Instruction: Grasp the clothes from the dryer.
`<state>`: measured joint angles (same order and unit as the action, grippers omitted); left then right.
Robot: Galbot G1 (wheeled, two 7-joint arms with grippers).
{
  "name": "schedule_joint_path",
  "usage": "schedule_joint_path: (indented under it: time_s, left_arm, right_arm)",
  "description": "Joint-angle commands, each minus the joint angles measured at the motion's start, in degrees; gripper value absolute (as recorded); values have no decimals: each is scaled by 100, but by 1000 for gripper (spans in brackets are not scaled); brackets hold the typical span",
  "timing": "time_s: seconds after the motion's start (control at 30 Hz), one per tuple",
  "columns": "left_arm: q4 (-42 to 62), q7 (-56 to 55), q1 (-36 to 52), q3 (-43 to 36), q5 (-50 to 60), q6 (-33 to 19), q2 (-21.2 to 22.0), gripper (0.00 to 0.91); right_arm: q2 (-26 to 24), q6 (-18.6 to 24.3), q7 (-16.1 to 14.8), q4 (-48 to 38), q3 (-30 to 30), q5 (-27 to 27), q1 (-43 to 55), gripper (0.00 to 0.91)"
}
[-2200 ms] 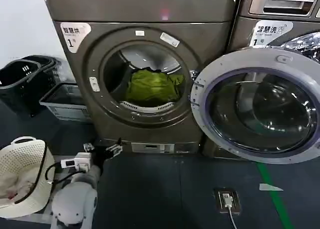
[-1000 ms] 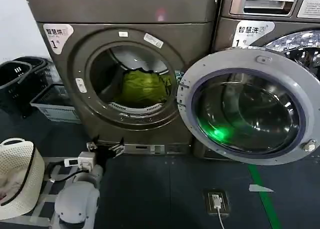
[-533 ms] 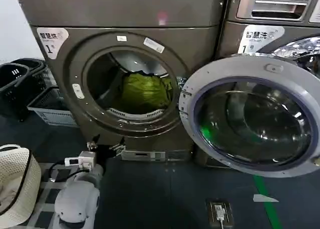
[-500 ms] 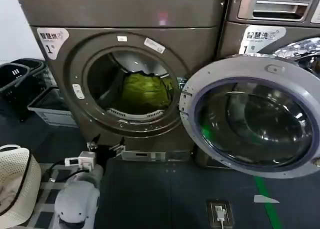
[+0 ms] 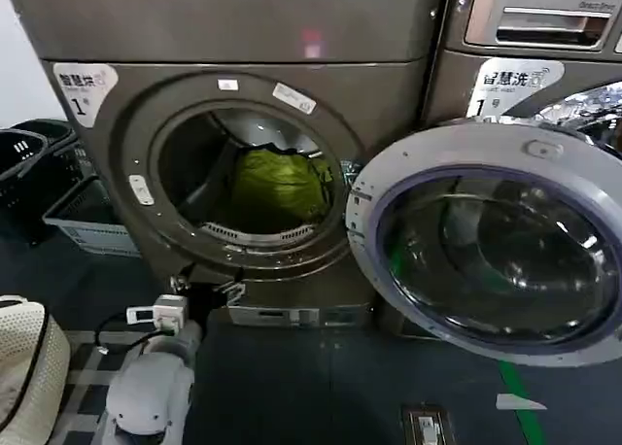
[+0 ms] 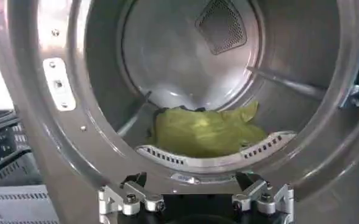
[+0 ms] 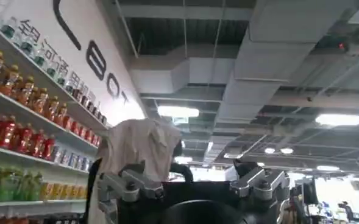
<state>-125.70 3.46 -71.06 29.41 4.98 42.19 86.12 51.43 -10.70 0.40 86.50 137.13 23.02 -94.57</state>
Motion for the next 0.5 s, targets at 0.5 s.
schedule_joint_path:
  time_s: [0.5]
  left_arm:
    - [5, -3, -24, -9, 27, 281, 8, 907]
  right_arm:
    - [13, 7, -9, -35, -9, -5, 4, 907]
